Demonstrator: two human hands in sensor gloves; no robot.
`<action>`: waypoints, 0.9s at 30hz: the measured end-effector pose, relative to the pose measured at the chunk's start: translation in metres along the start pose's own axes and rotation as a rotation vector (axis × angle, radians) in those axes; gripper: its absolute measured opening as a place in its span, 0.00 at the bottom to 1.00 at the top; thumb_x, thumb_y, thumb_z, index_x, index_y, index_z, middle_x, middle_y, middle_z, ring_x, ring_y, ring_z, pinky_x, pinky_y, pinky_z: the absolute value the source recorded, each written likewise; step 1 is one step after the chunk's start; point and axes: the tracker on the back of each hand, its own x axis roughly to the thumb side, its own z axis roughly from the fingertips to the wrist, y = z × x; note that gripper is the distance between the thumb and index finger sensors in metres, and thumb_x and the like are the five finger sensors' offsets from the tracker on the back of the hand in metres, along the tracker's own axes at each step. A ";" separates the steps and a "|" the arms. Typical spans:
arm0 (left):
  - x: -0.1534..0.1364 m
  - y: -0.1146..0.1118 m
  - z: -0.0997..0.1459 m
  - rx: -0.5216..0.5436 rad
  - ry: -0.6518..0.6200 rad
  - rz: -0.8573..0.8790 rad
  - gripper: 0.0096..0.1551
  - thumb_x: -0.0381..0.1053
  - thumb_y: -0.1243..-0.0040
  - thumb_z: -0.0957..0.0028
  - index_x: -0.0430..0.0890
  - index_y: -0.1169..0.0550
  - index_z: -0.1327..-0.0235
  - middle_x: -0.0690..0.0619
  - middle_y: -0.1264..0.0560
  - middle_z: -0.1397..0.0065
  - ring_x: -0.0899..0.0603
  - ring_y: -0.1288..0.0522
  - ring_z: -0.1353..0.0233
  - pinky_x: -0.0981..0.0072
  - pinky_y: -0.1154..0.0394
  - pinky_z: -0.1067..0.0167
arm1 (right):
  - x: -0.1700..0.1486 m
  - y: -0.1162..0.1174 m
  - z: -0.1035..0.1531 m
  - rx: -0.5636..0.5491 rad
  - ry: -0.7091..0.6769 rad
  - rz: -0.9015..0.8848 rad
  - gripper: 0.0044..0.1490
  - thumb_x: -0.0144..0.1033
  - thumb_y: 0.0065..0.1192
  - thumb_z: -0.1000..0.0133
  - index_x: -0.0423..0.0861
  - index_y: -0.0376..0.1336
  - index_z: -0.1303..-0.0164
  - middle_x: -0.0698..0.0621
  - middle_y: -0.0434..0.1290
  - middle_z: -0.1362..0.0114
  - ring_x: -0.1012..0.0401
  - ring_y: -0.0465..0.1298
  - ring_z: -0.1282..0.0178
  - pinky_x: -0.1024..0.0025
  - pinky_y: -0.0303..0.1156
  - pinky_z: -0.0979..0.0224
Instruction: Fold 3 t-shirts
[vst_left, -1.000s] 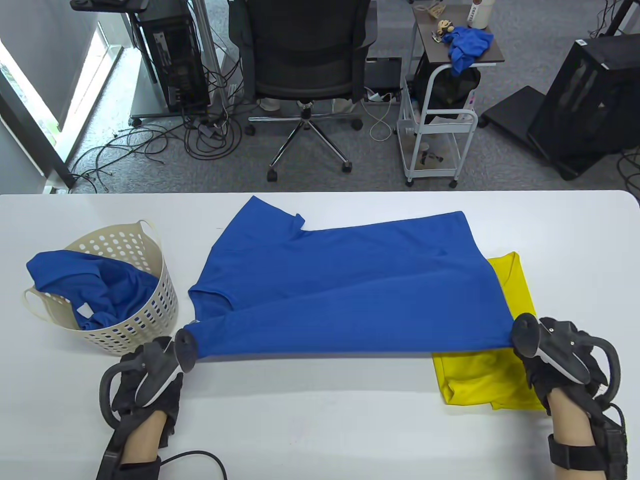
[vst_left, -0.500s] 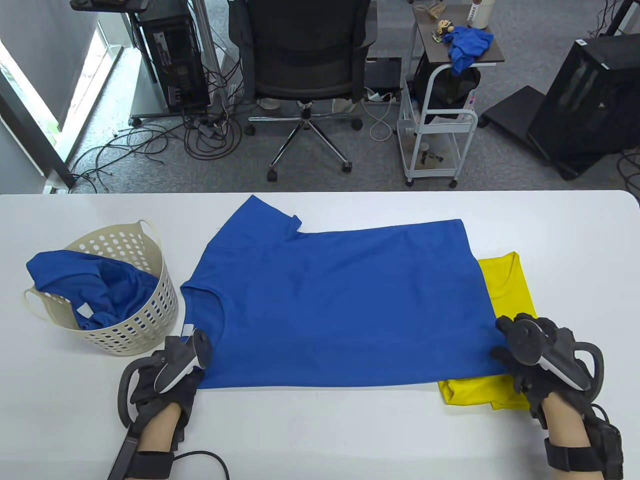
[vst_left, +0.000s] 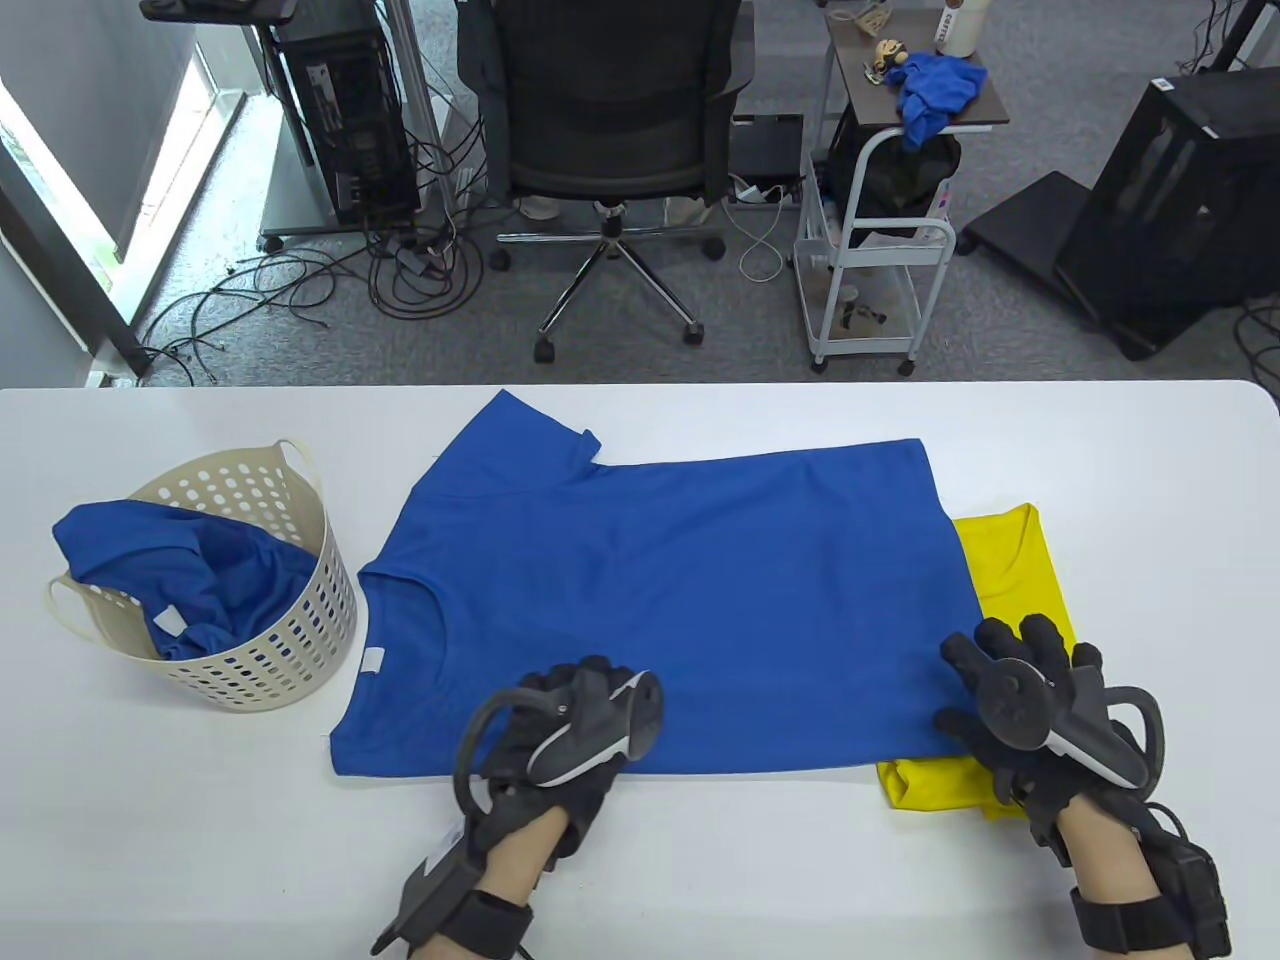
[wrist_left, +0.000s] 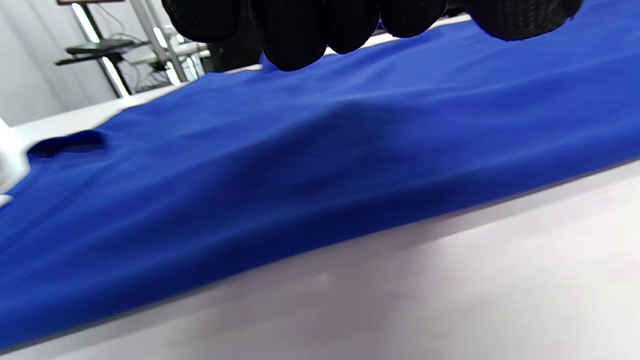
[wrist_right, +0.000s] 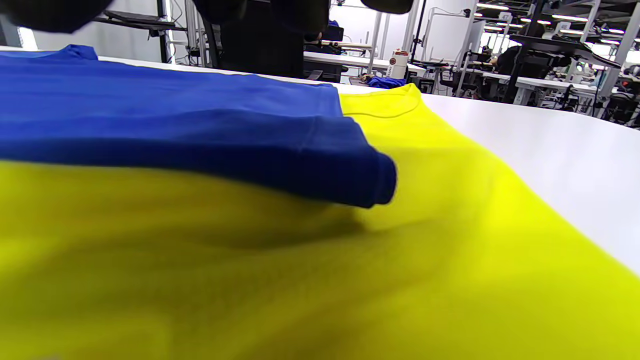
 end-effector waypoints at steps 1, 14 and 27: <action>0.010 -0.001 -0.004 -0.011 -0.009 -0.015 0.40 0.69 0.51 0.55 0.65 0.41 0.26 0.59 0.39 0.19 0.49 0.35 0.19 0.48 0.35 0.23 | 0.003 0.000 0.001 0.001 -0.007 0.015 0.47 0.63 0.58 0.54 0.61 0.49 0.24 0.48 0.51 0.12 0.36 0.46 0.13 0.24 0.42 0.22; 0.028 -0.035 -0.016 -0.015 -0.012 -0.169 0.34 0.67 0.49 0.55 0.65 0.38 0.33 0.60 0.40 0.19 0.49 0.36 0.20 0.46 0.36 0.23 | 0.020 0.008 -0.001 0.013 -0.050 0.074 0.47 0.62 0.57 0.54 0.60 0.50 0.25 0.48 0.51 0.13 0.36 0.47 0.13 0.24 0.41 0.22; 0.022 -0.034 -0.006 -0.179 -0.093 -0.054 0.36 0.66 0.43 0.55 0.59 0.34 0.31 0.56 0.41 0.18 0.46 0.36 0.20 0.45 0.35 0.25 | 0.023 0.012 -0.001 0.015 -0.055 0.070 0.46 0.61 0.58 0.54 0.60 0.51 0.25 0.48 0.53 0.14 0.36 0.48 0.13 0.23 0.41 0.23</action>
